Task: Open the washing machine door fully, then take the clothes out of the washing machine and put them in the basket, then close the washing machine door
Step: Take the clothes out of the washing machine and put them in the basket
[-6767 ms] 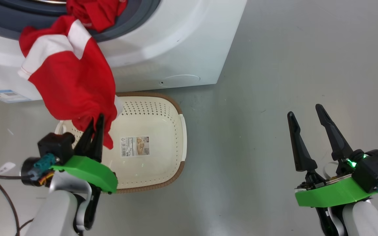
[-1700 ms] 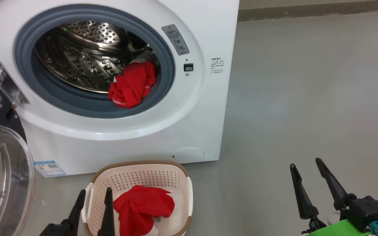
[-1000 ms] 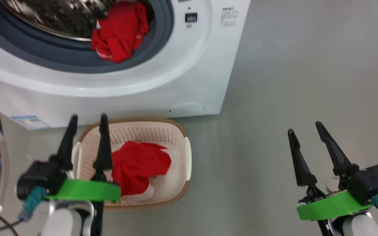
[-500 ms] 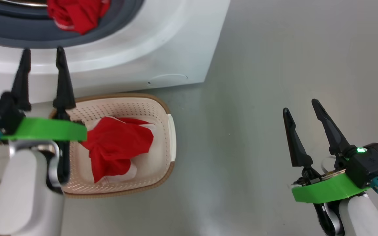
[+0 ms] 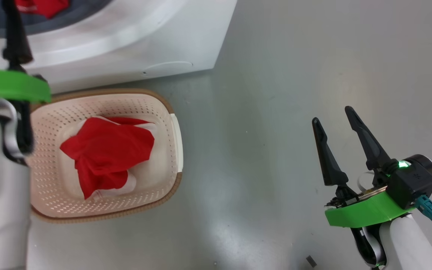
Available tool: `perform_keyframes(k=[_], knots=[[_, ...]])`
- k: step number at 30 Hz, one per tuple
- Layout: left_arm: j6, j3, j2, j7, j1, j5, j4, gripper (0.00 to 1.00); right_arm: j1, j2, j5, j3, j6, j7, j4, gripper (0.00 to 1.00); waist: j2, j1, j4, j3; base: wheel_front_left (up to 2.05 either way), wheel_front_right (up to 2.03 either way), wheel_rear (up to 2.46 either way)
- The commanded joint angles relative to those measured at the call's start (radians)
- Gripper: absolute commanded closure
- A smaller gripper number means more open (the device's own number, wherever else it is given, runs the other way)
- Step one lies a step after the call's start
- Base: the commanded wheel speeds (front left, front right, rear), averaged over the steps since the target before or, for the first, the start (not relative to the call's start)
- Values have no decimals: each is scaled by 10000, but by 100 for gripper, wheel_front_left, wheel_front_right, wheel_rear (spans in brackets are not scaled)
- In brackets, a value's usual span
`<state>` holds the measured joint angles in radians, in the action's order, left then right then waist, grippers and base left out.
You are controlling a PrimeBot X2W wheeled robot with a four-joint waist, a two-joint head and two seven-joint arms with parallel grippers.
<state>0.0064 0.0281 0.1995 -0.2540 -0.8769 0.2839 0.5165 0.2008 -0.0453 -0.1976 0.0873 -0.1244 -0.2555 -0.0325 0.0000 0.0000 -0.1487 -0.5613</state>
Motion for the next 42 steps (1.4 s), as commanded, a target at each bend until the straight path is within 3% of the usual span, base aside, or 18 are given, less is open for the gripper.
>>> perform_keyframes(k=[1,10,15,26,34,42], knots=[[-112,275,528,-74,-330,66,-3,0,74,-49,-56,295,-63,-63,208,0,0,0,-160,-239,0,0,0],[-297,178,1095,-60,-2352,-17,1547,0,244,-49,-18,598,-63,-63,115,0,0,0,-402,-726,0,0,0],[-545,149,1136,250,-3140,203,2389,0,280,-49,10,748,-63,-63,57,0,0,0,-540,-818,0,0,0],[-1146,350,1217,2170,-4730,1315,4864,0,227,-49,-13,1029,-63,-63,-20,0,0,0,-862,-874,0,0,0],[-1251,266,1345,3365,-5144,1654,6038,0,125,-49,-80,1218,-63,-63,-57,0,0,0,-983,-739,0,0,0],[-1319,69,1321,3750,-5292,1836,6647,0,104,-49,-224,1345,-63,-63,-68,0,0,0,-1208,-667,0,0,0]])
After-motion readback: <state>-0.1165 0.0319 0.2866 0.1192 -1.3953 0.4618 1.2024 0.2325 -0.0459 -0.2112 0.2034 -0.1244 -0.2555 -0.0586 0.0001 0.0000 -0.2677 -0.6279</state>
